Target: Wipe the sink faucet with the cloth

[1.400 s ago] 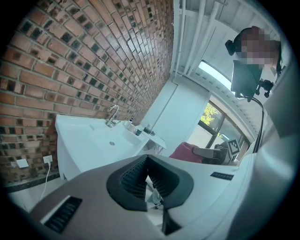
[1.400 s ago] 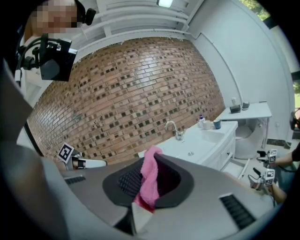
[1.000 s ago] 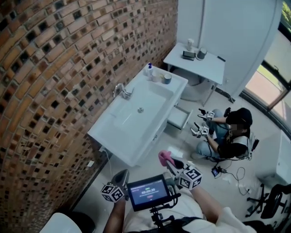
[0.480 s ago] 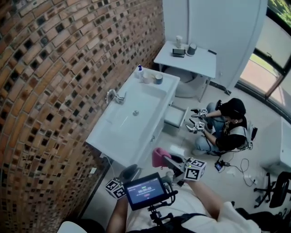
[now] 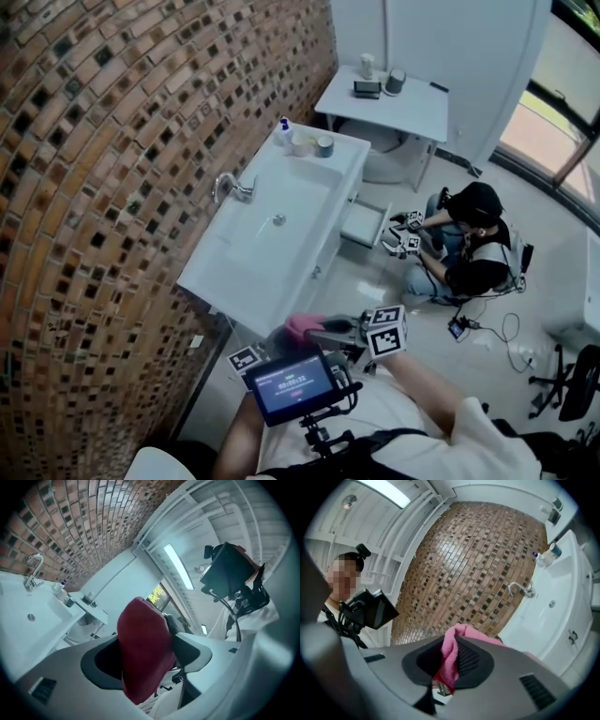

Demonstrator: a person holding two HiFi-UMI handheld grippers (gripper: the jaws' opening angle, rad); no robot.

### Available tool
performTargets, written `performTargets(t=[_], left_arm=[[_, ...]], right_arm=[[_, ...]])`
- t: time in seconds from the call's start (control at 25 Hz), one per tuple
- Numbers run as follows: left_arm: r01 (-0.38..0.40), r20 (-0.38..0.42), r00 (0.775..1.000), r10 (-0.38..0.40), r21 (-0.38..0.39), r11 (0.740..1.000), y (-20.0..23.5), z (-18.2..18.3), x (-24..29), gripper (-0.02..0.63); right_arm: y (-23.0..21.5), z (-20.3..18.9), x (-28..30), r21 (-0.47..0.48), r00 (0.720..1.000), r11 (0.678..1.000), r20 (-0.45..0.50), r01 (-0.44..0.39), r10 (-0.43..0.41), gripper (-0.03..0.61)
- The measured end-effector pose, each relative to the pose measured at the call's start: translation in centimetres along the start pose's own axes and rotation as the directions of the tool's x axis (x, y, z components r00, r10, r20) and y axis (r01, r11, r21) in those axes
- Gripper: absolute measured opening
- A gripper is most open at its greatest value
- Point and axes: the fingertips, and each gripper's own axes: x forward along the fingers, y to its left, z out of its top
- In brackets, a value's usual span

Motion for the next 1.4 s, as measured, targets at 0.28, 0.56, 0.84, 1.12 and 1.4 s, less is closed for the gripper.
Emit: performTargets(t=[0.28, 0.56, 0.84, 1.12, 1.4], left_arm=[[-0.107, 0.033, 0.994, 0.108, -0.038, 0.994, 1.2, -0.6, 0.6, 0.181], [-0.166, 0.12, 0.977, 0.177, -0.095, 0.982, 2.2, 0.1, -0.6, 0.094], [-0.28, 0.355, 0.876, 0.328, -0.18, 0.943, 4.5, 3.1, -6.7, 0.086], [-0.329, 0.374, 0.845, 0.383, -0.2, 0.923, 5.7, 2.0, -10.0, 0.087], [-0.35, 0.346, 0.847, 0.402, -0.206, 0.914, 6.3, 0.9, -9.7, 0.086]], right_arm=[[-2.3, 0.2, -0.2, -0.083, 0.997, 0.995, -0.039, 0.062, -0.065, 0.063], [-2.4, 0.9, -0.3, 0.019, 0.996, 0.997, -0.039, -0.081, 0.082, 0.135], [-7.0, 3.8, -3.2, -0.21, 0.983, 0.963, -0.042, 0.168, -0.181, 0.124], [-8.8, 2.1, -4.4, -0.413, 0.937, 0.871, -0.099, 0.267, -0.335, 0.121], [-9.1, 1.8, -3.8, -0.391, 0.944, 0.882, -0.083, 0.263, -0.318, 0.118]])
